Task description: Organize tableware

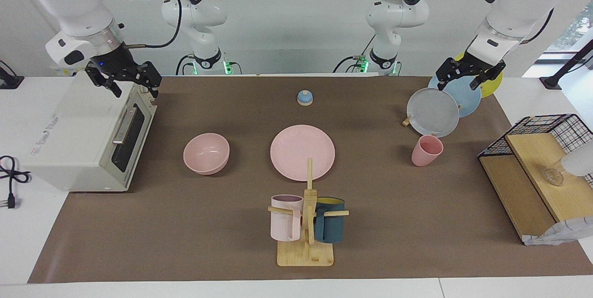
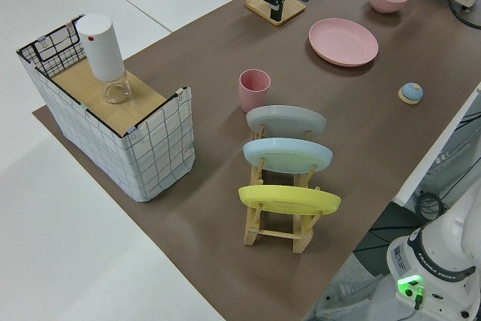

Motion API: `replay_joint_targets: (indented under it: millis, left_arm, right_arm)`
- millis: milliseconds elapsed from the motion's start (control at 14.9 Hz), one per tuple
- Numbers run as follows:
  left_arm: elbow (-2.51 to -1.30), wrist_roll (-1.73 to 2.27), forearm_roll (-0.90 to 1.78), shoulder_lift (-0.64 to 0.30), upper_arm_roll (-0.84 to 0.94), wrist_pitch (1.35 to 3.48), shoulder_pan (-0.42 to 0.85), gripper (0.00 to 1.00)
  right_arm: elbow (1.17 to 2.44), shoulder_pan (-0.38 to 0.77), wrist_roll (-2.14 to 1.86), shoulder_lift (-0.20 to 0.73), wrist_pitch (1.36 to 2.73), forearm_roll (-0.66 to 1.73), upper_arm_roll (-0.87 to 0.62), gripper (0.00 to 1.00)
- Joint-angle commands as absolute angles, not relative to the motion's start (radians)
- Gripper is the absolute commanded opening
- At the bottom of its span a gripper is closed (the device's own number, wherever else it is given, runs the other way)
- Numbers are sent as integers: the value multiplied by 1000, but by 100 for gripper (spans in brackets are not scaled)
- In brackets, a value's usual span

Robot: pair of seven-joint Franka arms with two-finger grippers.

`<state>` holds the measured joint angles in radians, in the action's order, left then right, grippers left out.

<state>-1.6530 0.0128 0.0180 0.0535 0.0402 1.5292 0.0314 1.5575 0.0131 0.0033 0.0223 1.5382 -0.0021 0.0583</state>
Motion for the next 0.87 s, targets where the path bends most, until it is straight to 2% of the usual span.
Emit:
replay_joint_targets:
  millis: [0,201,536,670,804]
  left_arm:
    - [-1652,26,-2,64,43,1519,28,100]
    - [-1652,25,-2,64,43,1520,28,100]
    - [-1652,28,-2,64,41,1532,26,100]
    - [-1652,28,-2,64,41,1534,26,100]
    - [-1654,28,-2,64,41,1534,26,100]
  right_arm:
    - [1575,-2,-34,9,1531,20,55,100]
    - [1580,29,-40,5,1554,23,34,100]
    - [1606,243,165,80,1684,21,28,100]
    - [1667,287,236,119,1812,20,28,100]
    - [1783,320,242,138,1981,20,28,100]
